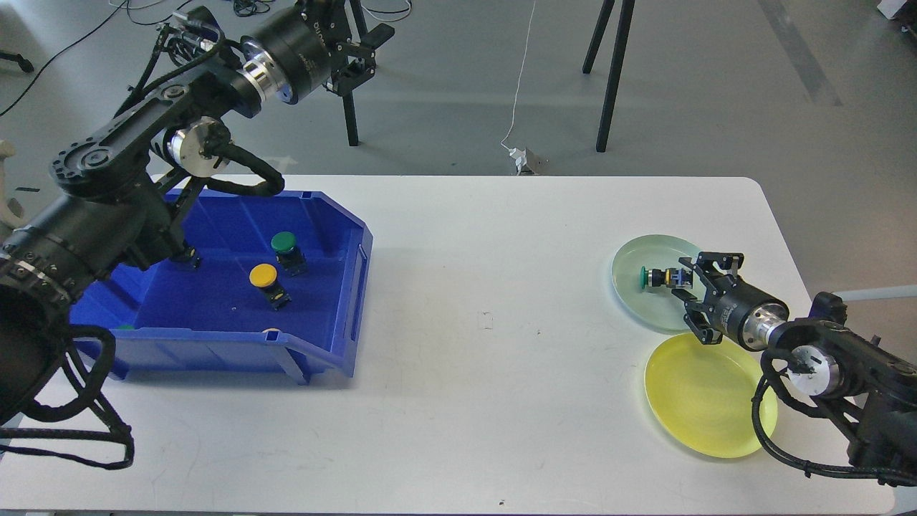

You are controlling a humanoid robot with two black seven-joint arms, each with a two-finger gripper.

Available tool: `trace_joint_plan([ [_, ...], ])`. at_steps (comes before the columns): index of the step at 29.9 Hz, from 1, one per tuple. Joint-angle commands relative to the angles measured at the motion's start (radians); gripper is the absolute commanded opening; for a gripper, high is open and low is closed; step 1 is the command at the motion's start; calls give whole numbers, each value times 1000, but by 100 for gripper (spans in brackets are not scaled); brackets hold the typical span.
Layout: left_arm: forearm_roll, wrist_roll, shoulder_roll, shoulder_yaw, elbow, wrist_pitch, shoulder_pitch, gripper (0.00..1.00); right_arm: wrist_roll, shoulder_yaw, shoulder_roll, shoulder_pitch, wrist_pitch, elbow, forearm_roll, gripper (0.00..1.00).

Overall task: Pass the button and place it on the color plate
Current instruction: 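Lower the green button onto the pale green plate, open right gripper, then move the left gripper back down into the blue bin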

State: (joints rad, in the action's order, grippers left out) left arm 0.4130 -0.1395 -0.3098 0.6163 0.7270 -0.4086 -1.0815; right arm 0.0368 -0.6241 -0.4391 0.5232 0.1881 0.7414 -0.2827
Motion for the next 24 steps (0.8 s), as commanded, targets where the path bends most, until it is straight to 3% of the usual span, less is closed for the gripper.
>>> trace_joint_plan([
  [1,1,0,-2,-1,0,4,0,99,2,-2,-9,0,2,7,2,75],
  [7,-2,-3,-12,8,17,5,-3,99,9,-101,-70,-3,62,45,11,91],
  [12,9,5,-84,-9,93,10,-2,99,15,-337,-119,-12,158,115,11,95],
  [17,85,8,-268,-128,264,10,0,99,12,-571,-107,3,231,119,11,97],
  [24,490,0,-523,-190,451,-1,29,98,20,-651,-55,75,238,119,14,99],
])
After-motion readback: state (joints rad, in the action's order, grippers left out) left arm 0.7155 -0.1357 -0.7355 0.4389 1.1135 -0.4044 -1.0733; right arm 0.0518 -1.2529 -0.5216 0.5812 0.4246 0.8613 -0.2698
